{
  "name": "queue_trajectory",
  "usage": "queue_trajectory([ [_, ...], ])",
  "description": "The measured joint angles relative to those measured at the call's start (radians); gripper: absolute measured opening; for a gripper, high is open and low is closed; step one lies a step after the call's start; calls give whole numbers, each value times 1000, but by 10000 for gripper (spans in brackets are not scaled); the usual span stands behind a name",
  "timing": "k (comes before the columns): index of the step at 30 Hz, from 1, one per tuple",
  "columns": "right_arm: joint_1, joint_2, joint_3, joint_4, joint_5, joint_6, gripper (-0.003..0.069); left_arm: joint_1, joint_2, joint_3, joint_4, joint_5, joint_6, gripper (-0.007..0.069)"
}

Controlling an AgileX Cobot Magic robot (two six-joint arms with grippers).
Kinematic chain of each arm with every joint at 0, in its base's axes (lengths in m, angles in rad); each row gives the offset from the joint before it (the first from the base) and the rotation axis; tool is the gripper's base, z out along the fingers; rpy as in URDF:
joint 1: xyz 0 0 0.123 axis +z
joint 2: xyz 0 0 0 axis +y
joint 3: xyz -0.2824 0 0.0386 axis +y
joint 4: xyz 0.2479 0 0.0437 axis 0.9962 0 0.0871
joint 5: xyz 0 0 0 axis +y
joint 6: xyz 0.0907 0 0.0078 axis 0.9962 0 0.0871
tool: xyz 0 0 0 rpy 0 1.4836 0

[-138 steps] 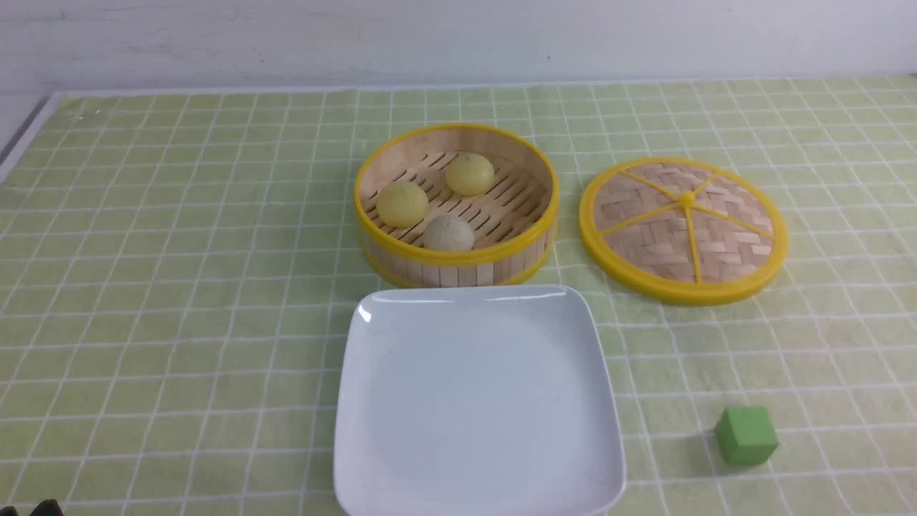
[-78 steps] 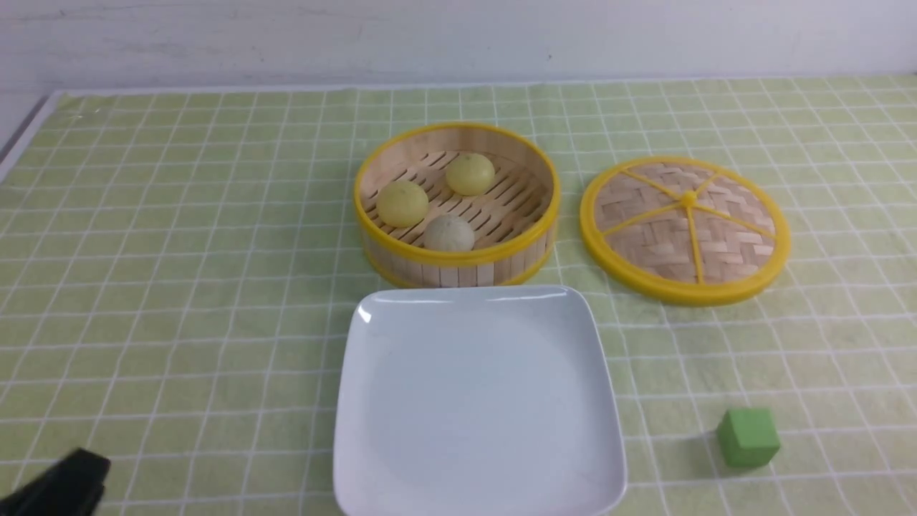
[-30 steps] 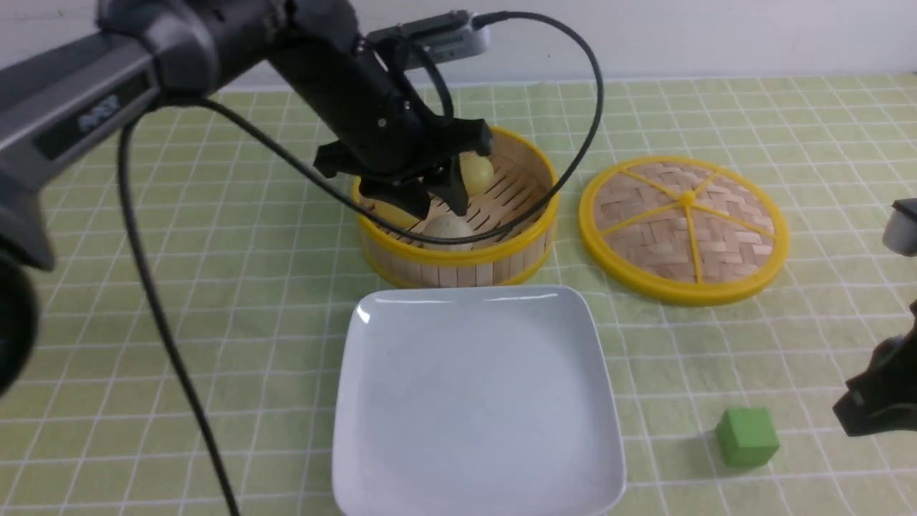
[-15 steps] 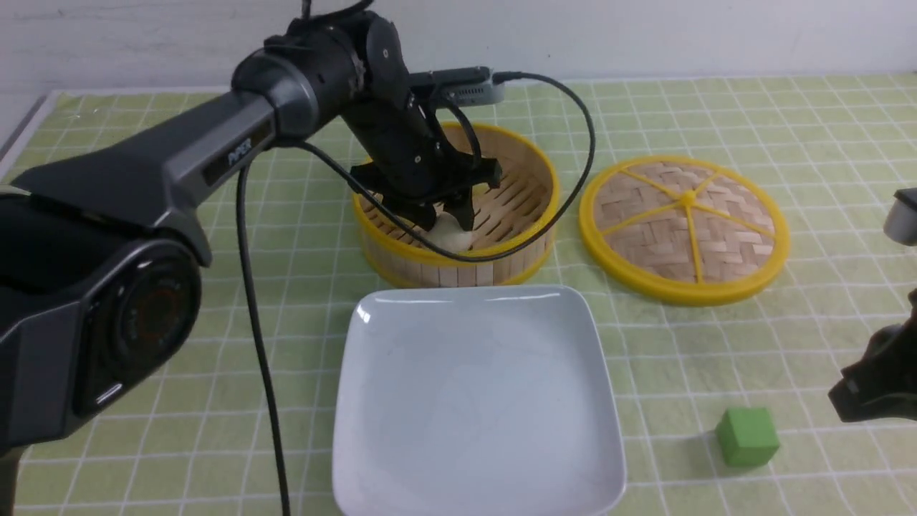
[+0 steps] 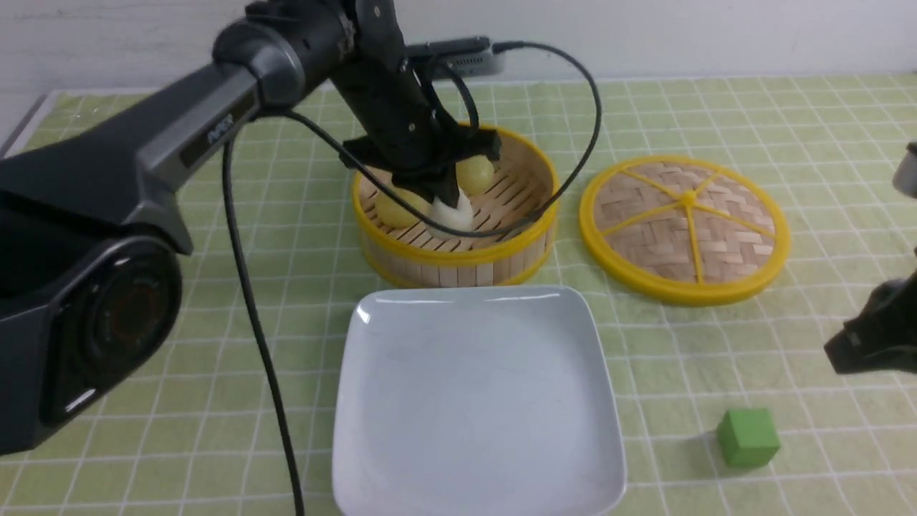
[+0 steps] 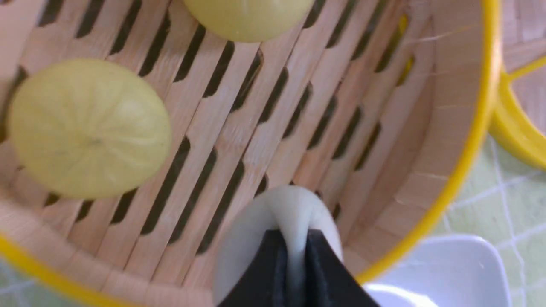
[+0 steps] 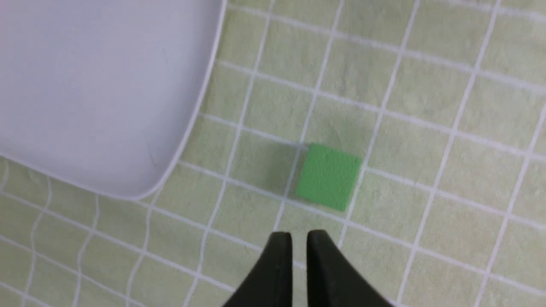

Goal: Put the steamed buns into the plate on the green tablecloth.
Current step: 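Carry the bun from the bamboo steamer to the plate with the left gripper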

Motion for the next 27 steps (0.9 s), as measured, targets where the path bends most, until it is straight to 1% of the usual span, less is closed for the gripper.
queue_trajectory([
  [1,0,0,-22,6,0,0,78,0,-49,-9,15,34,5,29],
  [2,0,0,-26,8,0,0,79,0,-58,-10,17,38,5,29],
  [4,0,0,-46,11,-7,0,80,0,-153,-10,44,62,12,29],
  [6,0,0,-48,15,-7,0,81,0,-244,44,47,67,12,29],
  [7,0,0,-48,15,-7,0,81,0,-252,52,47,68,12,29],
  [9,0,0,-48,14,-7,0,83,0,-327,188,3,73,12,29],
  [12,0,0,-47,13,-7,0,86,-2,-341,390,-60,72,13,32],
  [13,0,0,-47,13,-7,0,87,-4,-340,418,-68,71,15,33],
  [14,0,0,-47,13,-7,0,90,-13,-333,513,-72,53,27,39],
  [16,0,0,-46,12,-7,0,92,-34,-321,628,-62,-19,36,57],
  [17,0,0,-46,12,-7,0,92,-36,-320,637,-62,-19,36,57],
  [18,0,0,-46,12,-7,0,95,-55,-310,694,-47,-93,35,92],
  [21,0,0,-46,12,-6,0,99,-73,-298,735,-18,-175,16,175],
  [22,0,0,-46,12,-6,0,100,-77,-291,738,-9,-203,-3,225],
  [23,0,0,-46,12,-6,0,100,-78,-290,738,-9,-207,-3,234],
  [25,0,0,-45,12,-3,0,103,-79,-278,739,-2,-252,-28,351],
  [27,0,0,-43,12,-3,0,106,-79,-273,735,3,-263,-34,434],
])
